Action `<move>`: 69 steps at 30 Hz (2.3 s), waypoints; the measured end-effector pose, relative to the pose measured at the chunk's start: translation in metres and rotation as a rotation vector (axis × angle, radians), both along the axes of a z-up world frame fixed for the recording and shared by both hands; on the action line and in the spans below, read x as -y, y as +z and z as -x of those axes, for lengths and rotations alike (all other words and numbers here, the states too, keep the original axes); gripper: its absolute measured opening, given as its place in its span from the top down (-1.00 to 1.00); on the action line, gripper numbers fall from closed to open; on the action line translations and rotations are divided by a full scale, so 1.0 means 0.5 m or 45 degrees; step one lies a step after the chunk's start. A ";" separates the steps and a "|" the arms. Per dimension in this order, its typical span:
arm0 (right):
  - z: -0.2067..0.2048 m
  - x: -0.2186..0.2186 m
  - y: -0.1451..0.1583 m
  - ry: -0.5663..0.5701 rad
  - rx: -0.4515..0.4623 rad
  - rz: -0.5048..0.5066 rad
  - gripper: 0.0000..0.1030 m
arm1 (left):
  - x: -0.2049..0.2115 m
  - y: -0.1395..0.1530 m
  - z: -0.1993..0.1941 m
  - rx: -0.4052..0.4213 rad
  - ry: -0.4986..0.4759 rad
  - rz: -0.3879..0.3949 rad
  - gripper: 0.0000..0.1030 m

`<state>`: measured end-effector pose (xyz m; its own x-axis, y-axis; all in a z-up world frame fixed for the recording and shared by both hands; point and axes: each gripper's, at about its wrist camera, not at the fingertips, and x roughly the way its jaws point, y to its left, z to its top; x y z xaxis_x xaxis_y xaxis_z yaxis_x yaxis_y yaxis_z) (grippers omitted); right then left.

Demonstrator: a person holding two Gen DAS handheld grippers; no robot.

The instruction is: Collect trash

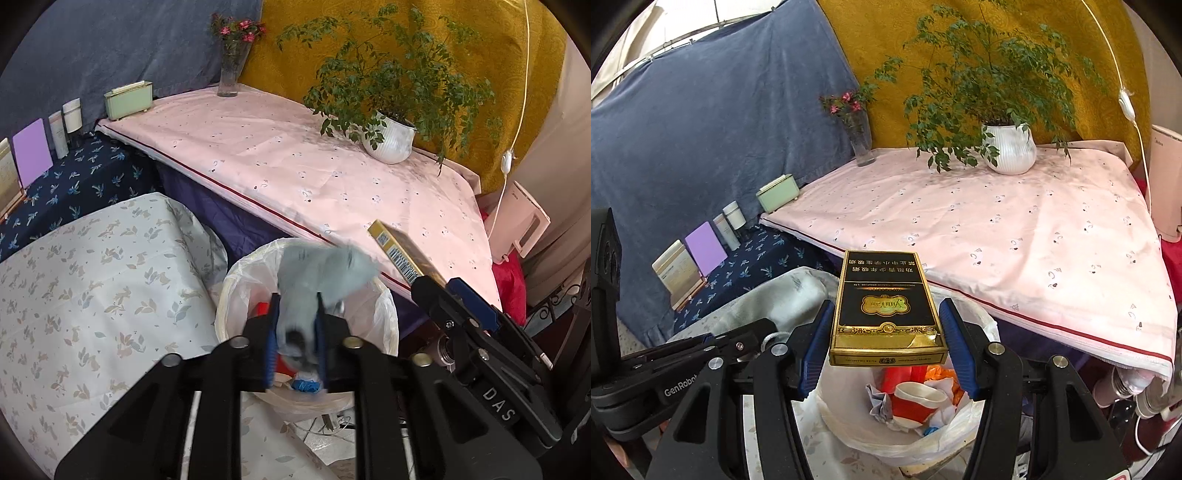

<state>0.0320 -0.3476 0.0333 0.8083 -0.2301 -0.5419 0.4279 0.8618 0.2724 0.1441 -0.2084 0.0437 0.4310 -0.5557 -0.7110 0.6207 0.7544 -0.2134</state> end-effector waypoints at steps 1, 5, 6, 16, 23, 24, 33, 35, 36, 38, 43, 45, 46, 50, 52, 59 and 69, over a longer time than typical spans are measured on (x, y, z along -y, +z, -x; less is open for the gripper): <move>-0.002 0.003 -0.003 0.001 -0.002 -0.007 -0.09 | 0.001 -0.001 -0.002 0.003 0.011 0.001 0.27; -0.011 0.011 -0.007 -0.006 0.000 -0.024 -0.13 | -0.002 -0.003 -0.008 0.021 0.032 -0.002 0.08; -0.013 0.013 -0.008 -0.009 -0.003 -0.026 -0.14 | -0.002 -0.004 -0.011 0.022 0.039 -0.008 0.01; -0.024 0.001 -0.005 0.026 -0.018 -0.013 -0.17 | -0.027 -0.001 -0.019 0.063 0.092 -0.028 -0.10; -0.021 -0.021 0.002 0.055 -0.040 0.016 -0.25 | -0.056 -0.003 -0.015 0.079 0.127 -0.048 -0.11; -0.020 -0.024 0.003 0.058 -0.046 0.020 -0.26 | -0.062 -0.003 -0.013 0.078 0.132 -0.049 -0.11; 0.010 -0.056 0.001 0.078 -0.106 0.067 -0.37 | -0.104 -0.009 0.014 0.113 0.168 -0.081 -0.27; 0.018 -0.063 -0.002 0.075 -0.122 0.083 -0.43 | -0.110 -0.013 0.019 0.112 0.171 -0.087 -0.28; 0.022 -0.067 -0.003 0.074 -0.129 0.092 -0.47 | -0.114 -0.015 0.023 0.113 0.174 -0.091 -0.31; 0.029 -0.075 -0.007 0.075 -0.151 0.119 -0.53 | -0.121 -0.020 0.030 0.127 0.183 -0.105 -0.37; 0.042 -0.089 -0.015 0.065 -0.196 0.158 -0.62 | -0.128 -0.034 0.044 0.135 0.192 -0.143 -0.37; 0.048 -0.092 -0.019 0.066 -0.205 0.162 -0.63 | -0.131 -0.039 0.050 0.135 0.195 -0.150 -0.43; 0.050 -0.093 -0.021 0.067 -0.213 0.164 -0.63 | -0.132 -0.041 0.053 0.140 0.202 -0.158 -0.52; 0.058 -0.096 -0.032 0.067 -0.259 0.163 -0.65 | -0.137 -0.050 0.063 0.154 0.234 -0.191 -0.67; 0.064 -0.097 -0.040 0.071 -0.280 0.143 -0.67 | -0.141 -0.054 0.069 0.152 0.243 -0.197 -0.72; 0.088 -0.101 -0.056 0.063 -0.297 0.134 -0.86 | -0.152 -0.074 0.084 0.130 0.275 -0.231 -0.80; 0.094 -0.121 -0.075 0.136 -0.352 0.182 -0.87 | -0.160 -0.097 0.106 0.099 0.305 -0.248 -0.81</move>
